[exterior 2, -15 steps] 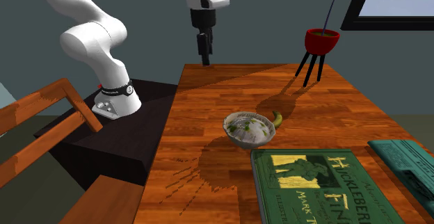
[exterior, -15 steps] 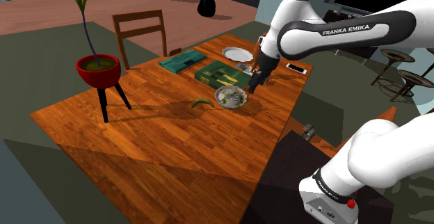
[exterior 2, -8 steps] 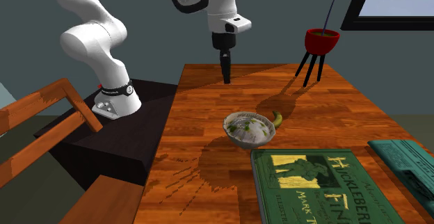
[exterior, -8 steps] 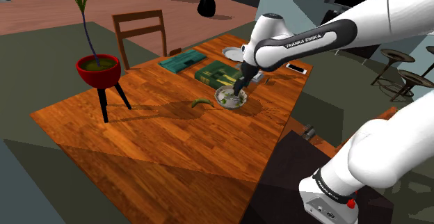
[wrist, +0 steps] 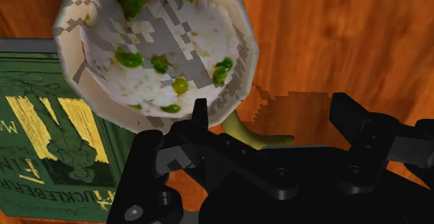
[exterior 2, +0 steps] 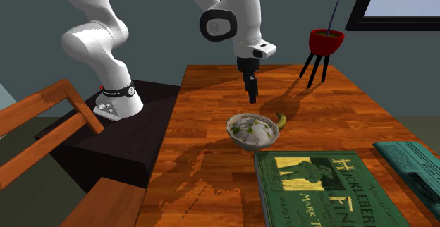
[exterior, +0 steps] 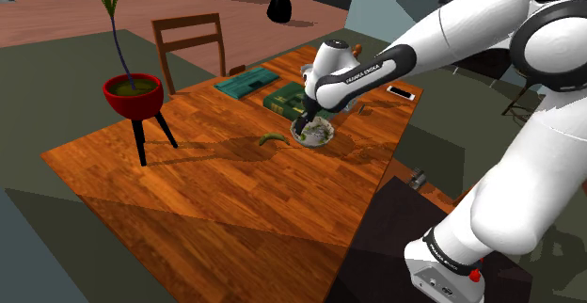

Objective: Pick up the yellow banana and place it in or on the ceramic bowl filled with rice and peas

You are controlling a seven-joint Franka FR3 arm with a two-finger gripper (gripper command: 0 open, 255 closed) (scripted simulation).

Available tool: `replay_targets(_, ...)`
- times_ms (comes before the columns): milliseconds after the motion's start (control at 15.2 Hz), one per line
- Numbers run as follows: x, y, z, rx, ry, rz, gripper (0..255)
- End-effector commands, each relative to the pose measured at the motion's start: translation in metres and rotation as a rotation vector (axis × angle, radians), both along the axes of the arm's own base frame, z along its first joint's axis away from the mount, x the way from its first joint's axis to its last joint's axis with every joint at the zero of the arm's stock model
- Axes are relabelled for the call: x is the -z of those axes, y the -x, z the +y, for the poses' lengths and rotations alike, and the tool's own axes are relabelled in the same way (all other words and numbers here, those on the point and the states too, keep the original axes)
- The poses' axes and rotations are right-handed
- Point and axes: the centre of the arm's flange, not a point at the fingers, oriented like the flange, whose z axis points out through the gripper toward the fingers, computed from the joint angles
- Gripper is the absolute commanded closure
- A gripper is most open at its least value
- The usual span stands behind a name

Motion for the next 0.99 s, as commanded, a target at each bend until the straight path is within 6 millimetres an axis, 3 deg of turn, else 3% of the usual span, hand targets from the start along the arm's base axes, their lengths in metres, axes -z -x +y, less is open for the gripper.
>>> replay_targets(0,0.018,-0.02,0.0,-0.019,0.008,-0.013,0)
replay_targets(528,0.084,-0.096,0.013,-0.09,0.042,-0.059,0)
replay_targets(924,0.114,-0.106,0.012,-0.095,0.044,-0.062,0)
